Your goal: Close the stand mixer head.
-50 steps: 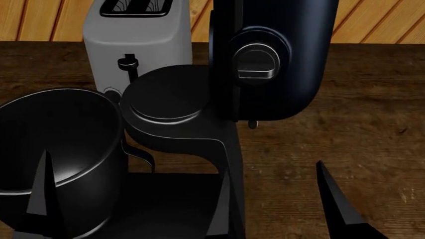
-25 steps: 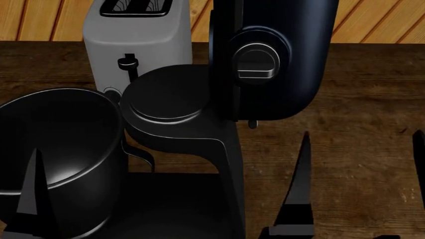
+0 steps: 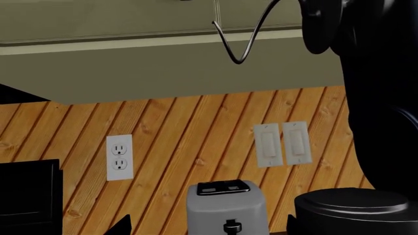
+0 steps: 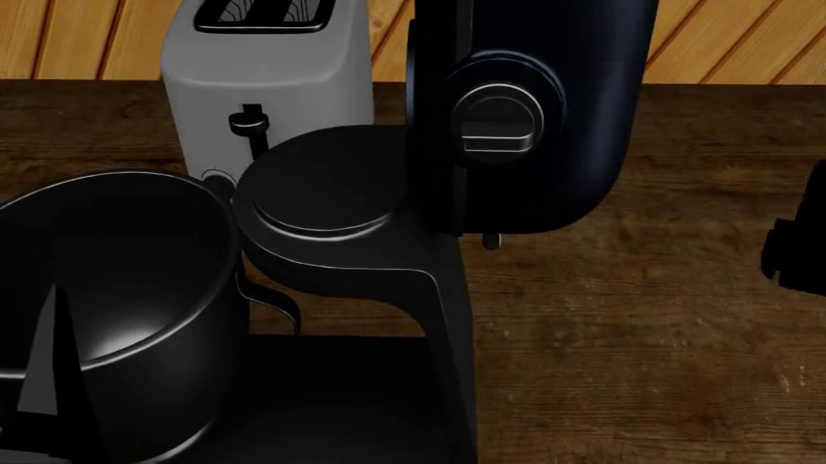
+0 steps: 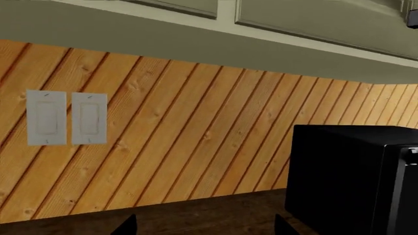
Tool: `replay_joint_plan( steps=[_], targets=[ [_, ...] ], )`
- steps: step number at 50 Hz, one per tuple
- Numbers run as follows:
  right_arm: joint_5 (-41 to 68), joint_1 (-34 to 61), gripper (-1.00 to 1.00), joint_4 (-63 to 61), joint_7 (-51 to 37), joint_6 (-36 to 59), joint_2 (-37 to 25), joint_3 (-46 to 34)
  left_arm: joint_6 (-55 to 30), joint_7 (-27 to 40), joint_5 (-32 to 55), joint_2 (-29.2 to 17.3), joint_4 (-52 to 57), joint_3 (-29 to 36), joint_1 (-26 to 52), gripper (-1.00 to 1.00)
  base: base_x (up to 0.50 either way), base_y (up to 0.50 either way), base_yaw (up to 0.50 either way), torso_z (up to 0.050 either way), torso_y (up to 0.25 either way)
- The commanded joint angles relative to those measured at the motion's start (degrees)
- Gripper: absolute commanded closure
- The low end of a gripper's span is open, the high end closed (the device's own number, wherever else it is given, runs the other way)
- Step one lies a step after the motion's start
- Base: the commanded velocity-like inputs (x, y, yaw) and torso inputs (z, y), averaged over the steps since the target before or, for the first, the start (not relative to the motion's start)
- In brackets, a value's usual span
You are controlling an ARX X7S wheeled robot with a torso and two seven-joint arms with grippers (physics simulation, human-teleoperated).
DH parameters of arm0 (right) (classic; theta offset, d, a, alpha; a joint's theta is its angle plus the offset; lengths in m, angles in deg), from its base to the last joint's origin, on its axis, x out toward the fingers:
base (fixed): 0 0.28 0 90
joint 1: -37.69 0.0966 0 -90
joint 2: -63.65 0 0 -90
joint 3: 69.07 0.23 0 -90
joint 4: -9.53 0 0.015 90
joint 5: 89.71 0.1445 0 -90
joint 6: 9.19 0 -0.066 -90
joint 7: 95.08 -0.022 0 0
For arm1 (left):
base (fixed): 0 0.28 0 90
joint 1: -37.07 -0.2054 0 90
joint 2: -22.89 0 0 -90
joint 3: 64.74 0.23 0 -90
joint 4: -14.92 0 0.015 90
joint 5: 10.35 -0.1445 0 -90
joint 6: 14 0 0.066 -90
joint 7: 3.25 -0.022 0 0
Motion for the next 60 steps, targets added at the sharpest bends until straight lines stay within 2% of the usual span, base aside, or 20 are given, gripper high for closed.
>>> replay_joint_plan(
  steps=[1, 8, 16, 22, 29, 39, 52, 60],
  targets=[
    [9.1, 16.7, -1.00, 12.5, 4.1, 20.8, 12.7, 2.0, -1.5, 0.8, -0.7, 1.1, 0.3, -2.5, 0.5, -1.00, 0.00, 0.00, 0.00, 0.000, 0.000],
    [11.3, 28.9, -1.00, 20.8, 5.5, 32.0, 25.7, -3.3, -1.3, 1.1, -0.5, 0.7, 0.3, -2.5, 0.4, -1.00, 0.00, 0.00, 0.00, 0.000, 0.000],
    [6.8, 30.6, -1.00, 27.3, 12.4, 35.2, 34.0, -8.3, -1.2, 1.5, -0.1, 0.3, 0.3, -2.5, 0.5, -1.00, 0.00, 0.00, 0.00, 0.000, 0.000],
    [4.8, 31.2, -1.00, 30.3, 15.7, 35.5, 38.6, -10.3, -1.9, 2.0, 1.2, -0.2, 1.7, -3.3, 0.6, -1.00, 0.00, 0.00, 0.00, 0.000, 0.000],
    [2.5, 32.5, -1.00, 34.3, 20.5, 35.7, 43.2, -12.1, -0.4, 7.5, 6.0, -5.0, 1.9, -2.7, 0.8, -1.00, 0.02, 0.00, 0.01, 0.000, 0.000],
    [0.3, 34.0, -1.00, 38.2, 27.6, 36.4, 47.8, -14.6, 0.1, 11.0, 8.3, -7.9, 1.7, -1.6, 1.2, -1.00, 0.02, 0.00, 0.02, 0.000, 0.000],
    [-3.3, 39.4, -1.00, 48.1, 35.0, 45.5, 61.0, -25.2, 1.9, 13.7, 11.2, -10.9, 1.5, -1.4, 1.2, -1.00, 0.01, 0.00, 0.01, 0.000, 0.000],
    [-2.5, 38.0, -1.00, 51.5, 36.1, 49.8, 64.7, -29.6, 2.5, 15.3, 12.4, -12.3, 1.5, -1.2, 1.4, -1.00, 0.01, 0.00, 0.01, 0.000, 0.000]
  ],
)
